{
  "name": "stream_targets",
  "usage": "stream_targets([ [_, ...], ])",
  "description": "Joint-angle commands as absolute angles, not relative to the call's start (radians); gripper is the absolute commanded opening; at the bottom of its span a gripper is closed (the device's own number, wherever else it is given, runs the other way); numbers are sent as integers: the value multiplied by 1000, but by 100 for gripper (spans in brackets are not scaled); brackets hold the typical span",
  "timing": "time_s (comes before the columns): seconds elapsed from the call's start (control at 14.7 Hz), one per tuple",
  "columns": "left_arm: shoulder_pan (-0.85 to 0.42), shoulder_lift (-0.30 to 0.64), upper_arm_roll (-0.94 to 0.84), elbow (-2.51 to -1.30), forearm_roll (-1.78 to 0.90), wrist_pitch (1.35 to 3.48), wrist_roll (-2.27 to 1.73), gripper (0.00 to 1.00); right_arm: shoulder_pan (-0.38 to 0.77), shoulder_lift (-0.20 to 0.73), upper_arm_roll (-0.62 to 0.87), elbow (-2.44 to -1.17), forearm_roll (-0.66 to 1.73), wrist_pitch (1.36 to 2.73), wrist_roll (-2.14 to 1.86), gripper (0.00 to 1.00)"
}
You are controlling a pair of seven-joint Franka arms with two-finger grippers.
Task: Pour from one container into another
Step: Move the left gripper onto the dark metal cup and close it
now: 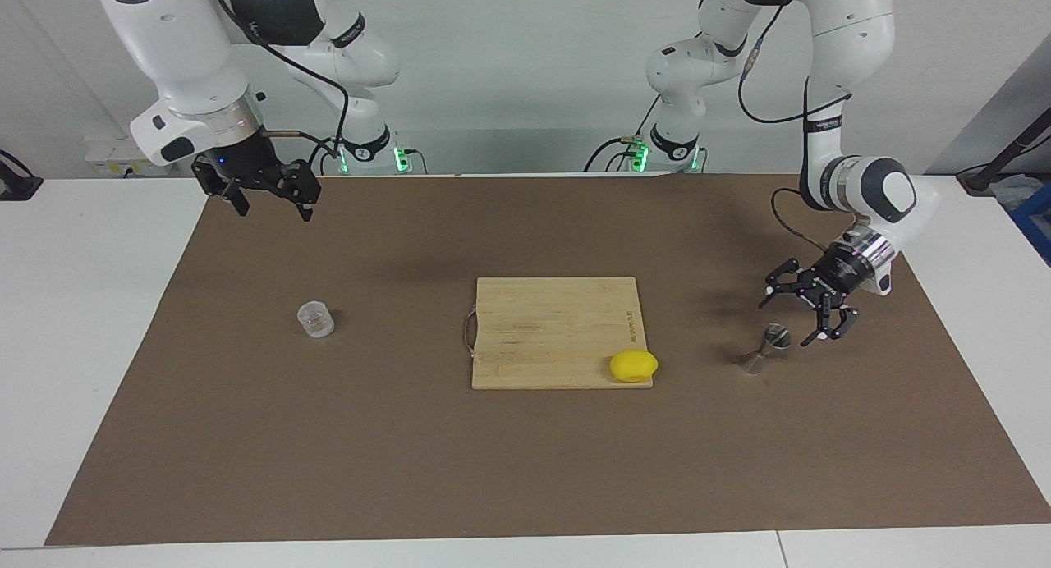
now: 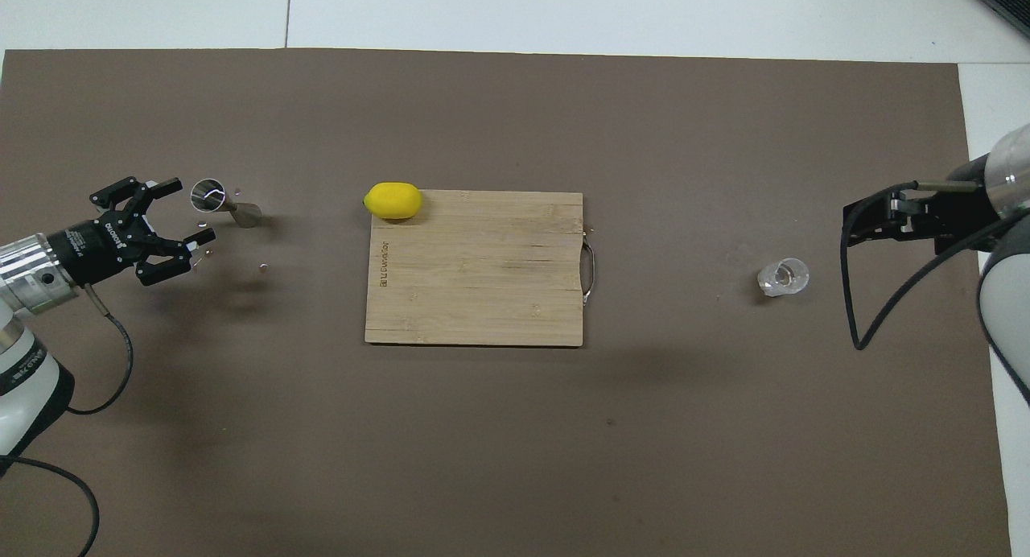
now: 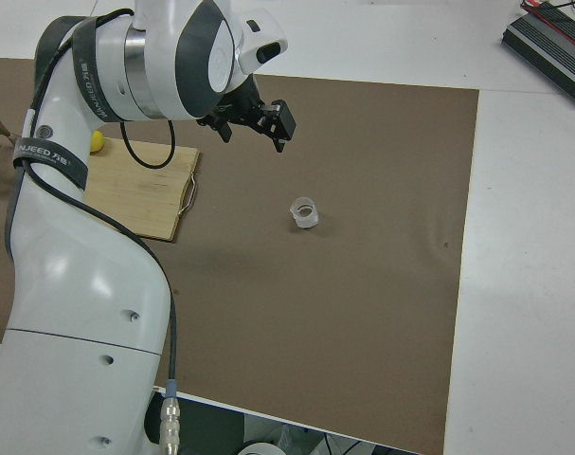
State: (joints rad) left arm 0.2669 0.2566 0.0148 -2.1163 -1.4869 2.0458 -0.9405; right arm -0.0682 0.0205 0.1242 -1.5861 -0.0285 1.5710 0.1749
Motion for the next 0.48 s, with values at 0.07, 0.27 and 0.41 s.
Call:
stream_targets([
  [0.07, 238, 256, 21, -2128, -1537, 2072, -950, 100, -80, 3, 129, -1606, -23, 1574, 158, 100],
  [0.27, 223, 258, 21, -2128, -1560, 2088, -950, 100, -80, 3, 129, -1606, -21, 1574, 158, 100],
  [0.41, 219, 261, 21, -2128, -1571, 2098, -950, 100, -80, 3, 129, -1606, -21, 1574, 156, 100],
])
